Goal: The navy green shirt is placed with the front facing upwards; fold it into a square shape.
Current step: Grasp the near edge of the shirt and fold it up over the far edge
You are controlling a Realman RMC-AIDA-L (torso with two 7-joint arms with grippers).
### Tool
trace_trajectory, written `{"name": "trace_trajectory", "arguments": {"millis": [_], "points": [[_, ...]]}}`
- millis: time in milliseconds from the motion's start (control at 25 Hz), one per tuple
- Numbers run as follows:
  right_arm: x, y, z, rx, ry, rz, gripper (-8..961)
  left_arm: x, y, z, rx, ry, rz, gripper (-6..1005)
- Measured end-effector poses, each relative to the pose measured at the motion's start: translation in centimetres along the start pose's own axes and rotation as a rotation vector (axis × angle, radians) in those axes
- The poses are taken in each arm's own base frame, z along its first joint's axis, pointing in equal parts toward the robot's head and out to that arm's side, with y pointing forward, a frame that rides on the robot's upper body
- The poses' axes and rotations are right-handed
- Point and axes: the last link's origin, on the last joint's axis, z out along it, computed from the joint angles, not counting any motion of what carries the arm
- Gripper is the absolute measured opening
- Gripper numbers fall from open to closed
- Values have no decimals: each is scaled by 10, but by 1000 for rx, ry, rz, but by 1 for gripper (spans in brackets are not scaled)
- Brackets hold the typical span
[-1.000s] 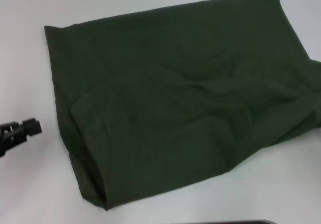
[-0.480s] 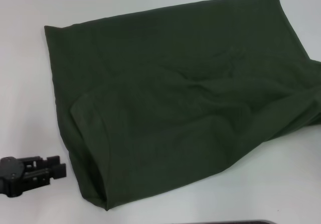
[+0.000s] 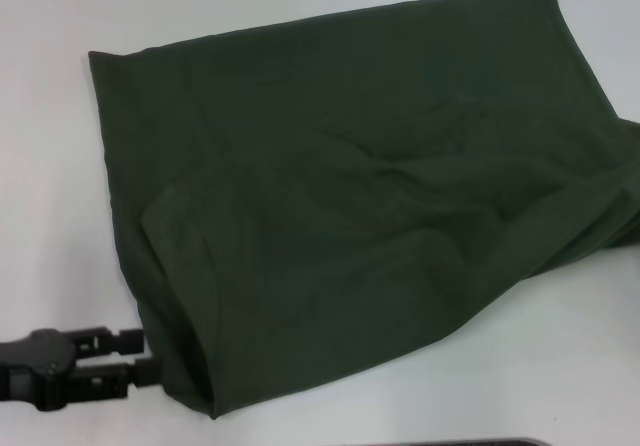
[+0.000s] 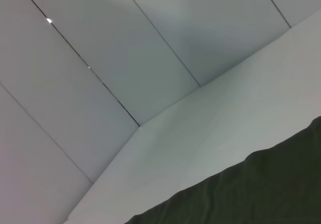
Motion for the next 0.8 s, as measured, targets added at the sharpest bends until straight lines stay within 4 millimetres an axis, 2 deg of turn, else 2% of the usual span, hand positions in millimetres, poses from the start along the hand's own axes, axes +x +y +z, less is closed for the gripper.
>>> {"name": "trace_trajectory", "arguments": {"millis": [240, 800], "points": [[0, 0, 1, -5, 2, 2, 9, -2, 2, 11, -25, -46, -13, 781], [0, 1, 3, -9, 3, 2, 9, -2, 0, 28, -33, -105, -19, 781]]}}
